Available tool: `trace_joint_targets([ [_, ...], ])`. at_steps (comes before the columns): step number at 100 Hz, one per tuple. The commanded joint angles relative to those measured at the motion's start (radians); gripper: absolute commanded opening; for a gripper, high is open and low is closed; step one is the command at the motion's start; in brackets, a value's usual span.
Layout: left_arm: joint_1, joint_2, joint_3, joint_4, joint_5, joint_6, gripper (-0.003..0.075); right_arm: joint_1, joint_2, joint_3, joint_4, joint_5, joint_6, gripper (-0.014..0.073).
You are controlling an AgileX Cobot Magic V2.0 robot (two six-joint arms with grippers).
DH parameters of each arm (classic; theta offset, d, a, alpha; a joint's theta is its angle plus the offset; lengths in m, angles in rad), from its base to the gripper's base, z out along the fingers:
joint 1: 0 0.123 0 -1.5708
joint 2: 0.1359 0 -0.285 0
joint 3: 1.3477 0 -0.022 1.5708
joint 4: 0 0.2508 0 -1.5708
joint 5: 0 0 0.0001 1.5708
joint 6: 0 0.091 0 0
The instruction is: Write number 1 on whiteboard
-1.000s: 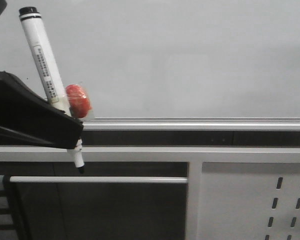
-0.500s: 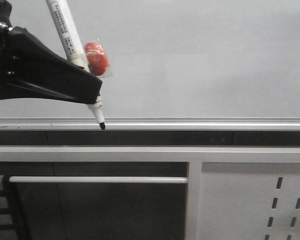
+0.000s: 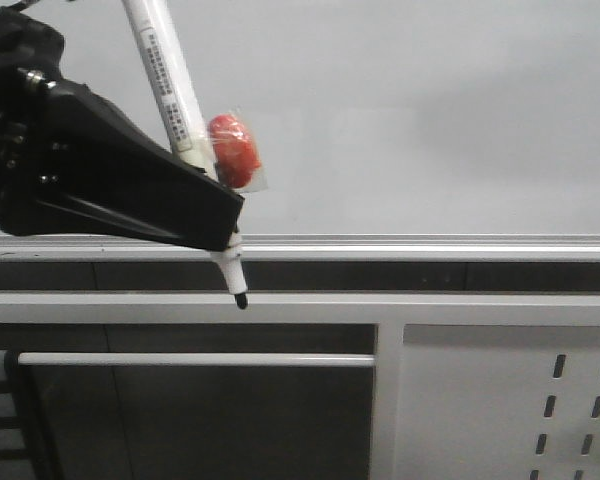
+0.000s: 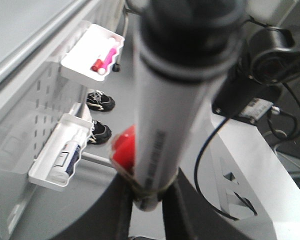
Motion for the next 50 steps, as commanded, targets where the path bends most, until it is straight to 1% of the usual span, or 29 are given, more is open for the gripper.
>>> trace_joint_targets([
  [1,-0.033,-0.023,-0.055,0.017,0.069,-0.057,-0.0018,-0.005,0.020,-0.072,0.053,0.116,-0.019,-0.0071],
  [15,-0.056,-0.023,-0.123,0.182,0.051,-0.198,-0.0018,-0.003,0.024,-0.125,0.014,0.116,0.028,-0.0071],
  [27,-0.060,-0.023,-0.172,0.242,0.049,-0.284,-0.0018,0.006,0.024,-0.135,-0.033,0.116,0.065,-0.0071],
  [39,-0.065,-0.023,-0.216,0.317,0.051,-0.358,-0.0018,0.056,0.030,-0.135,-0.052,0.116,0.076,-0.0071],
  [50,-0.101,-0.023,-0.250,0.420,0.049,-0.440,-0.0018,0.139,0.048,-0.135,-0.052,0.092,0.076,-0.0071],
])
